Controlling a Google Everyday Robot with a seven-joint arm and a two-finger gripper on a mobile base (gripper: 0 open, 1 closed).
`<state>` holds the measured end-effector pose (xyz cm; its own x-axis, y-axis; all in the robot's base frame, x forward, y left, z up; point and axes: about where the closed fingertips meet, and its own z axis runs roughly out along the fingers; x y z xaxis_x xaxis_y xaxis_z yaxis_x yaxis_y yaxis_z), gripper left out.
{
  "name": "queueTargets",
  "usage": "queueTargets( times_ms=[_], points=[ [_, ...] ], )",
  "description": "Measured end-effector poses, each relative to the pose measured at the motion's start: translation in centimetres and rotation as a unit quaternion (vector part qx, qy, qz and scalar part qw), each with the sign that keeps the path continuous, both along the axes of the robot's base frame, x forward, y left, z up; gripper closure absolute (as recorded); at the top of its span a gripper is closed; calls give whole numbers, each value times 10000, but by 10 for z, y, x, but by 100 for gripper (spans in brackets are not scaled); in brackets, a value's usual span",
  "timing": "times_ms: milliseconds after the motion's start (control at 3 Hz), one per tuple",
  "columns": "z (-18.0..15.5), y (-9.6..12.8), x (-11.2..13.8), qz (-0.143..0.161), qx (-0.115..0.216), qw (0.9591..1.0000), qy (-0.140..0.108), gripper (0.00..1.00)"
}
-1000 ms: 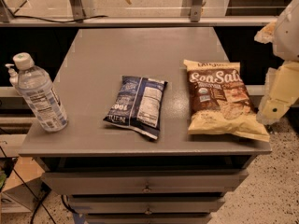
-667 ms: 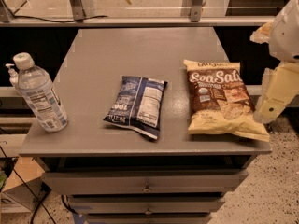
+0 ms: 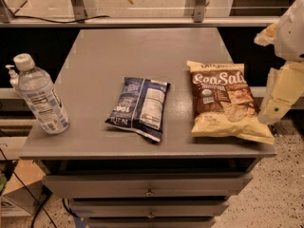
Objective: Move brown chip bag near blue plastic bottle
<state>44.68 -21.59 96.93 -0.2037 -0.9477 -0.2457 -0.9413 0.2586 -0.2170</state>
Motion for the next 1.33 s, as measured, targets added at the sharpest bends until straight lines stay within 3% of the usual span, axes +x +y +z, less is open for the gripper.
queueTargets(
  times_ms=[333, 667, 1000, 1333],
  points=[
    [-18, 2, 8, 185, 514, 9984, 144, 0],
    [-38, 20, 11, 437, 1188, 9917, 209, 0],
    [-64, 37, 13, 408, 1608, 9859, 210, 0],
    [-96, 50, 18, 259, 1816, 9827, 268, 0]
  ],
)
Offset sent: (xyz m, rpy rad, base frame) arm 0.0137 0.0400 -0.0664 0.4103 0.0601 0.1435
